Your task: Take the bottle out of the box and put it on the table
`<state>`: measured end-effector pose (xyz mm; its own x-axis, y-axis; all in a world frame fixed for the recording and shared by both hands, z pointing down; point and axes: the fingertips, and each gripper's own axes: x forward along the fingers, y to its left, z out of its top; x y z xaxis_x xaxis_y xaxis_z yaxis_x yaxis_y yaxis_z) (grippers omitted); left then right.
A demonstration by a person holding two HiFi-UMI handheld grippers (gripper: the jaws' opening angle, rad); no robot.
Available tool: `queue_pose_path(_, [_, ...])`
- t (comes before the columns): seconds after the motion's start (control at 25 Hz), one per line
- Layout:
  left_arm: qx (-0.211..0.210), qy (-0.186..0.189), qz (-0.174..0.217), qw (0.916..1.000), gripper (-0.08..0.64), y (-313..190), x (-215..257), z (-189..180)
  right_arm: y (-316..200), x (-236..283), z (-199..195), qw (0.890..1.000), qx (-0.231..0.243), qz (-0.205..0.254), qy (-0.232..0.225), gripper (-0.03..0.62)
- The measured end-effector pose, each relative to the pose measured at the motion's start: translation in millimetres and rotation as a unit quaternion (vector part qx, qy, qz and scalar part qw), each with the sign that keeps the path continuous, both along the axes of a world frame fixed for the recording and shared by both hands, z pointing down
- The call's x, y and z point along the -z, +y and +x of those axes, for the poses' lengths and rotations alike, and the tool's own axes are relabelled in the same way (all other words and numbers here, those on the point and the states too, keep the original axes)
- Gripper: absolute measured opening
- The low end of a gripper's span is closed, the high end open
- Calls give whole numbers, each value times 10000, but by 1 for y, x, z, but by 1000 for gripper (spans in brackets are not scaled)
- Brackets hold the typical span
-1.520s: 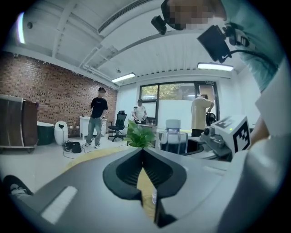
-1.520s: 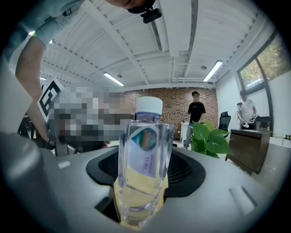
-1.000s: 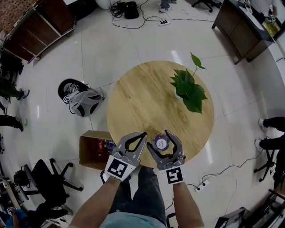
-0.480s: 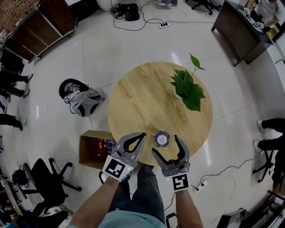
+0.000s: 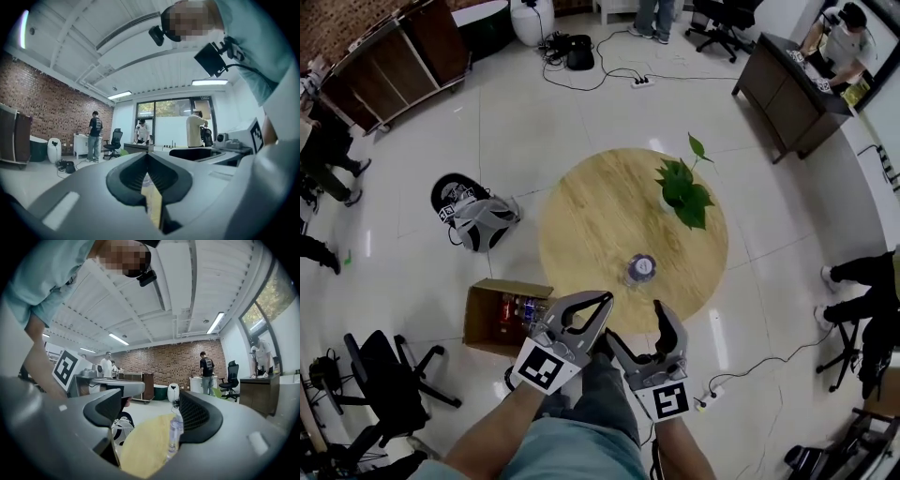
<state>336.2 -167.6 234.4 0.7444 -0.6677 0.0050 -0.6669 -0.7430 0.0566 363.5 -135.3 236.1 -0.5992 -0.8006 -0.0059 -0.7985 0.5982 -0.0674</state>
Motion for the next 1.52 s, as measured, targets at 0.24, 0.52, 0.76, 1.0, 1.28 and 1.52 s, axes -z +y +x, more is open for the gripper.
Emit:
queue_pose_path(0.24, [2,263,391,9989,11,54,40,-43,46,30,-24,9995,-294,12,129,373])
queue_pose_path(0.52, [-135,255,794,9964,11,129,74,-87,123,59,-73,9974,-273,184,636,350])
queue_pose_path(0.76, [-161,572,723,9956,11,164,89,-101,156,83,-88,9965,-510,233,620,327])
queue_pose_path(1.0, [-84,374,707,9968,11,192,94,-88,185,87,-73,9975,-335,300,549,322])
queue_pose_path(1.28, [-97,357,473,9982,11,222,89,-59,203,83,-38,9967,-413,168,673,299])
queue_pose_path(1.52, [-118,232,405,9988,11,230,83,-47,212,86,-31,9976,-370,198,558,284])
